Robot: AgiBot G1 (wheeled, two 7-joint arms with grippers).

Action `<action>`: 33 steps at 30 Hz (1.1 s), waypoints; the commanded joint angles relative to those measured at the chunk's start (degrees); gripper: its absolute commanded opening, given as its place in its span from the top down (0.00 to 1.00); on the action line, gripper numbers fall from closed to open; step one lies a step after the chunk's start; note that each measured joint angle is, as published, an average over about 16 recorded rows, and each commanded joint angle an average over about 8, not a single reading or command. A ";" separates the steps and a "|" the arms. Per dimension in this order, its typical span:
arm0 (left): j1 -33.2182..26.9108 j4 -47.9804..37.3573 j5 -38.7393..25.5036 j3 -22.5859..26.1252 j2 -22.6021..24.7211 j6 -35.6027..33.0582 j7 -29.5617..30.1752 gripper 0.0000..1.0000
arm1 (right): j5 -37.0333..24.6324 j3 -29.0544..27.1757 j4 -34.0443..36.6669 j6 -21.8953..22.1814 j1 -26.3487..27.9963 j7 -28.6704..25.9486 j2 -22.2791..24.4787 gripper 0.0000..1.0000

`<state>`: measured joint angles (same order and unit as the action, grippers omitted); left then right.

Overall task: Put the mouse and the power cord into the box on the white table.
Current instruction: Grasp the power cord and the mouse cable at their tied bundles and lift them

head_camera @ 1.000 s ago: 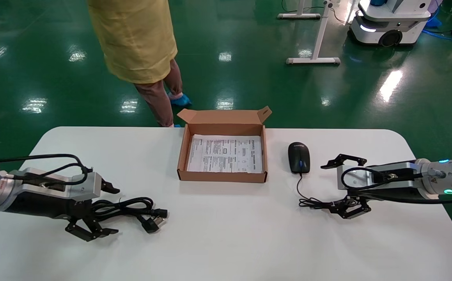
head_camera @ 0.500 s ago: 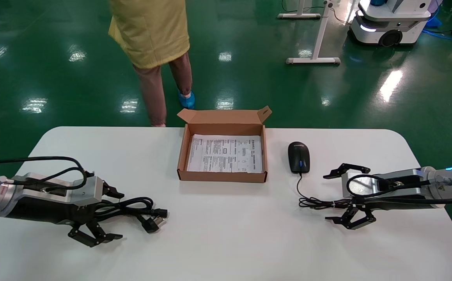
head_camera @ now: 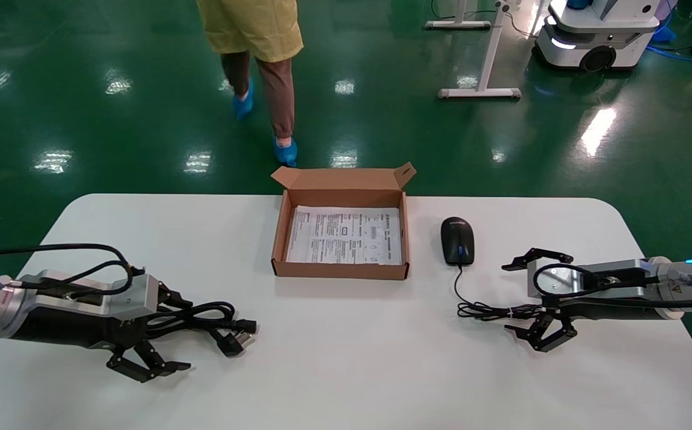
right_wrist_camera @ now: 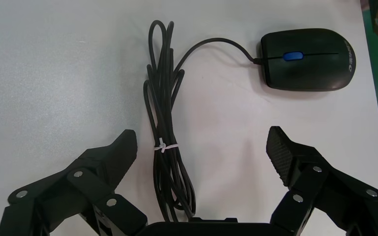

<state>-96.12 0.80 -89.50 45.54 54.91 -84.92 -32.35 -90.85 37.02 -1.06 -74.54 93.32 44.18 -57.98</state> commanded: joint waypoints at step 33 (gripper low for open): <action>0.05 0.42 0.05 -0.01 -0.09 0.01 0.18 1.00 | 0.04 0.05 -0.65 -0.62 0.05 0.08 0.16 1.00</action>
<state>-96.16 0.95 -89.03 45.24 54.43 -85.63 -32.00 -90.43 36.80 -1.81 -75.95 93.85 44.28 -57.24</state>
